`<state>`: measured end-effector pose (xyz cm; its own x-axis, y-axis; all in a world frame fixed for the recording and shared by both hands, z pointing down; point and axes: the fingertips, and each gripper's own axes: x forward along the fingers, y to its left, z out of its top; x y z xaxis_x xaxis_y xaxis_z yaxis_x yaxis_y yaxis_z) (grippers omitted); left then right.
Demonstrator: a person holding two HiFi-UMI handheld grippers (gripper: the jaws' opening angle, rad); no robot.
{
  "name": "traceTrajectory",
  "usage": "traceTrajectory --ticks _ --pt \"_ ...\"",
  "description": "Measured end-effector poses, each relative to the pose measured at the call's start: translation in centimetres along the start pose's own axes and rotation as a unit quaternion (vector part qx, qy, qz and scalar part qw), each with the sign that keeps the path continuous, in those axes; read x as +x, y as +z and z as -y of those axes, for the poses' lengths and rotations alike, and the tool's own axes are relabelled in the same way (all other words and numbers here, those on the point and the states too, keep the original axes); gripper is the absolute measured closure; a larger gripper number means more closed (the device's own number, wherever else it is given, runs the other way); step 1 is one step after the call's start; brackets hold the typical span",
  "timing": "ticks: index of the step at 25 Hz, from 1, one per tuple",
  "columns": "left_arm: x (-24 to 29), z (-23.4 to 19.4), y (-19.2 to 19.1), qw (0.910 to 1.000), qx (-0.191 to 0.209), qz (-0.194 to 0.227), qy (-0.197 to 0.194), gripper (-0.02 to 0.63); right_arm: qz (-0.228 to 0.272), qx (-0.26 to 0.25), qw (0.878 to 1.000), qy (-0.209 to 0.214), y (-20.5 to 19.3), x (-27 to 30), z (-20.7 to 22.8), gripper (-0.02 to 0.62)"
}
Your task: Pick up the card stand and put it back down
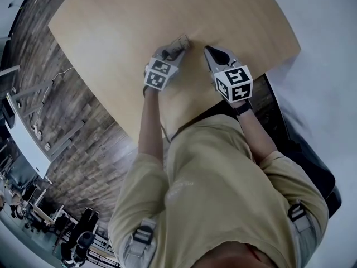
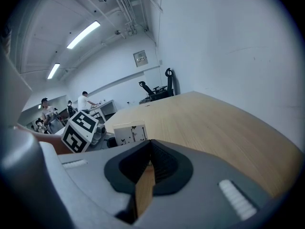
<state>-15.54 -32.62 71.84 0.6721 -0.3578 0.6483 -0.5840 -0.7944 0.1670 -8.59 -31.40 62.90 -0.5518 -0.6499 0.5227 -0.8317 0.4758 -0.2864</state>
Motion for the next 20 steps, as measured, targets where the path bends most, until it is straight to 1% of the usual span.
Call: traceTrajectory --ticks 2,4,7,11,14,16,20 --pt "-1.1 0.7 0.4 0.9999 -0.012 0.007 0.008 0.523 0.009 -0.003 1.0 0.003 0.9 -0.7 -0.5 0.591" --pt "-2.5 1.2 0.9 0.9995 -0.019 0.014 0.022 0.523 0.021 -0.022 1.0 0.006 1.8 -1.3 -1.3 0.591" --pt "-5.1 1.8 1.2 0.9979 -0.027 0.021 0.054 0.523 0.039 -0.053 0.998 0.009 2.7 -2.4 -3.2 0.591" --pt "-9.7 2.2 2.5 0.9919 -0.047 0.059 0.102 0.523 0.055 -0.068 0.996 0.021 3.7 -3.4 -6.1 0.591" --pt "-13.4 2.6 3.8 0.9847 -0.047 0.082 0.146 0.523 0.072 -0.081 0.994 0.034 5.1 -4.3 -8.4 0.591" --pt "-15.7 3.0 4.9 0.9783 -0.054 0.102 0.172 0.522 0.087 -0.086 0.992 0.042 6.1 -5.1 -9.8 0.591" --pt "-20.9 3.6 6.2 0.9602 -0.083 0.155 0.217 0.522 0.112 -0.106 0.986 0.056 7.8 -6.7 -13.6 0.591"
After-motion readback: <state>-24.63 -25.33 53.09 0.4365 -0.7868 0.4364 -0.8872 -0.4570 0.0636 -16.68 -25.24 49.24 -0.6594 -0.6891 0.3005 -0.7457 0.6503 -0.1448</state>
